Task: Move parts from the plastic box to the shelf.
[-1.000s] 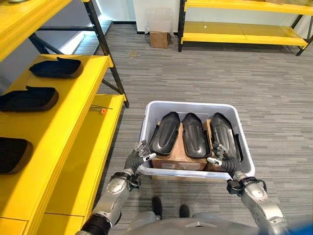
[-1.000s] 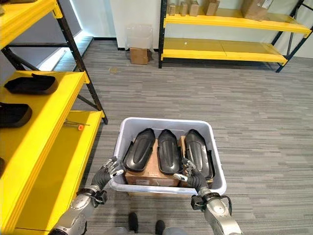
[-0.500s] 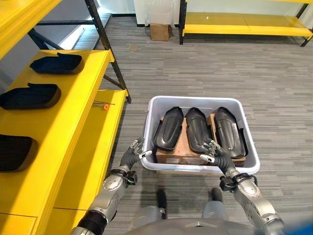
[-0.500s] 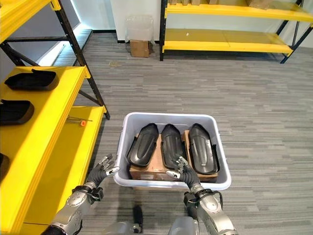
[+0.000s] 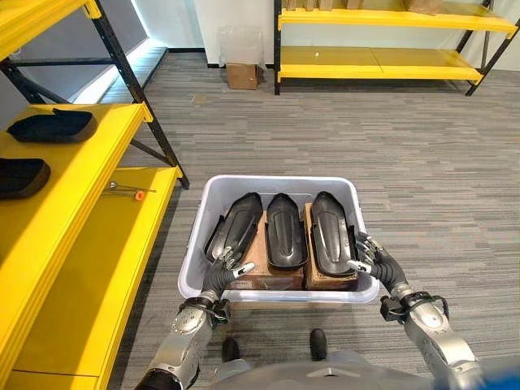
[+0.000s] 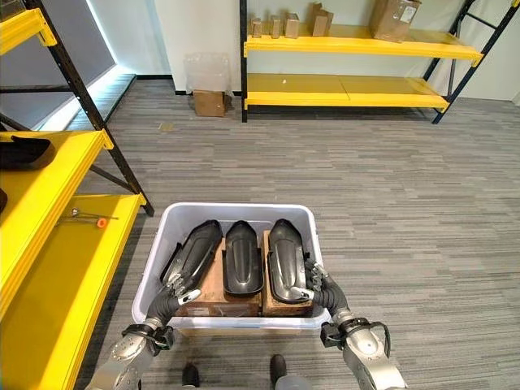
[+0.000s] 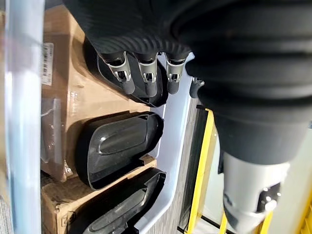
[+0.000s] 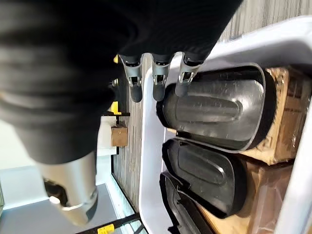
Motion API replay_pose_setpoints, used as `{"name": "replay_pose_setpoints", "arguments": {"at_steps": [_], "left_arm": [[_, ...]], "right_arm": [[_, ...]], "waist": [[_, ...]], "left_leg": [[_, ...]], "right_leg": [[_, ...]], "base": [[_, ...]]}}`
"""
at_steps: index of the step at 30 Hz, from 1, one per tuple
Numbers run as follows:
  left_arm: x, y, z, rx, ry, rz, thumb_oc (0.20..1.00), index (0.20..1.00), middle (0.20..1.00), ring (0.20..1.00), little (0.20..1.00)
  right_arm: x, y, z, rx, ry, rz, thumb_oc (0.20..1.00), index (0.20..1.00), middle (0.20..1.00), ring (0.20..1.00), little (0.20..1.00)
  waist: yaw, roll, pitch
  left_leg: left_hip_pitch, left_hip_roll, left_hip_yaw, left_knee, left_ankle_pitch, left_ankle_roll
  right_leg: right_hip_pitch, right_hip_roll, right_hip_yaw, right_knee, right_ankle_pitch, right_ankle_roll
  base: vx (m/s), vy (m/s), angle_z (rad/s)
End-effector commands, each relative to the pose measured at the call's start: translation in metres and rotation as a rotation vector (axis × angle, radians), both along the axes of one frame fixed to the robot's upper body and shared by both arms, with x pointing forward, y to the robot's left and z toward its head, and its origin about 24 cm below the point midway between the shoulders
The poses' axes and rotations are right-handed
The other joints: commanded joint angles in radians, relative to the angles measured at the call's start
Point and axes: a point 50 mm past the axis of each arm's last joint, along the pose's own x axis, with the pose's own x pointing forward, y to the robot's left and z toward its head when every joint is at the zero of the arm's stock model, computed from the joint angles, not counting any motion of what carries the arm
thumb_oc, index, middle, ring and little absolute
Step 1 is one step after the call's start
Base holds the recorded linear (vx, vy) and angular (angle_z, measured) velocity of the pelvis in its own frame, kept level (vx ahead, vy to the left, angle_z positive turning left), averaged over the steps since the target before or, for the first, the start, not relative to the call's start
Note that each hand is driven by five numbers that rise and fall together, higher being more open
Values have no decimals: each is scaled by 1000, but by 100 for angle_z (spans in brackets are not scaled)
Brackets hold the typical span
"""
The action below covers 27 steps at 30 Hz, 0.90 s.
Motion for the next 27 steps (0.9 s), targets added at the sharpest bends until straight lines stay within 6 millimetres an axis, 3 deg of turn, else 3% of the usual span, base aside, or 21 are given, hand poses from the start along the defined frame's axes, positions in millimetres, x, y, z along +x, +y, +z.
{"name": "replay_pose_setpoints", "arguments": {"at_steps": [1, 6, 15, 19, 23, 27], "left_arm": [[16, 4, 23, 6, -130, -30, 1000, 1000, 1000, 1000, 1000], [22, 3, 30, 3, -167, -40, 1000, 1000, 1000, 1000, 1000], [40, -23, 52, -44, -251, -195, 1000, 1000, 1000, 1000, 1000], [46, -31, 57, -52, -271, -239, 1000, 1000, 1000, 1000, 1000], [48, -34, 57, -57, -269, -254, 1000, 1000, 1000, 1000, 1000], [50, -37, 60, -51, -281, -275, 1000, 1000, 1000, 1000, 1000]], "right_arm": [[27, -9, 48, -73, -264, -5, 1000, 1000, 1000, 1000, 1000], [53, -9, 64, -120, -342, -24, 1000, 1000, 1000, 1000, 1000], [125, -17, 41, -344, -111, -97, 1000, 1000, 1000, 1000, 1000], [139, -24, 38, -366, -24, -157, 1000, 1000, 1000, 1000, 1000], [141, -31, 36, -357, 28, -205, 1000, 1000, 1000, 1000, 1000], [148, -35, 45, -398, 25, -215, 1000, 1000, 1000, 1000, 1000]], "waist": [[15, -16, 0], [27, -4, 17], [91, 36, 91], [111, 51, 117], [126, 70, 130], [140, 88, 144]], "left_leg": [[-14, 9, 5, 109, -52, 24], [-30, -1, 2, 115, -58, 25], [-148, -29, -15, 171, -63, 23], [-177, -37, -22, 193, -66, 24], [-199, -47, -30, 198, -65, 26], [-219, -56, -37, 205, -63, 27]], "right_leg": [[-131, -102, -21, 251, -107, 63], [-153, -117, -25, 264, -103, 67], [-253, -150, -27, 293, -76, 72], [-279, -153, -27, 310, -73, 71], [-294, -158, -28, 315, -71, 72], [-314, -162, -30, 325, -69, 73]], "base": [[0, 0, 0], [-13, 7, -1], [-106, 24, 6], [-75, 14, 6], [-47, 17, 8], [-39, 16, 4]]}}
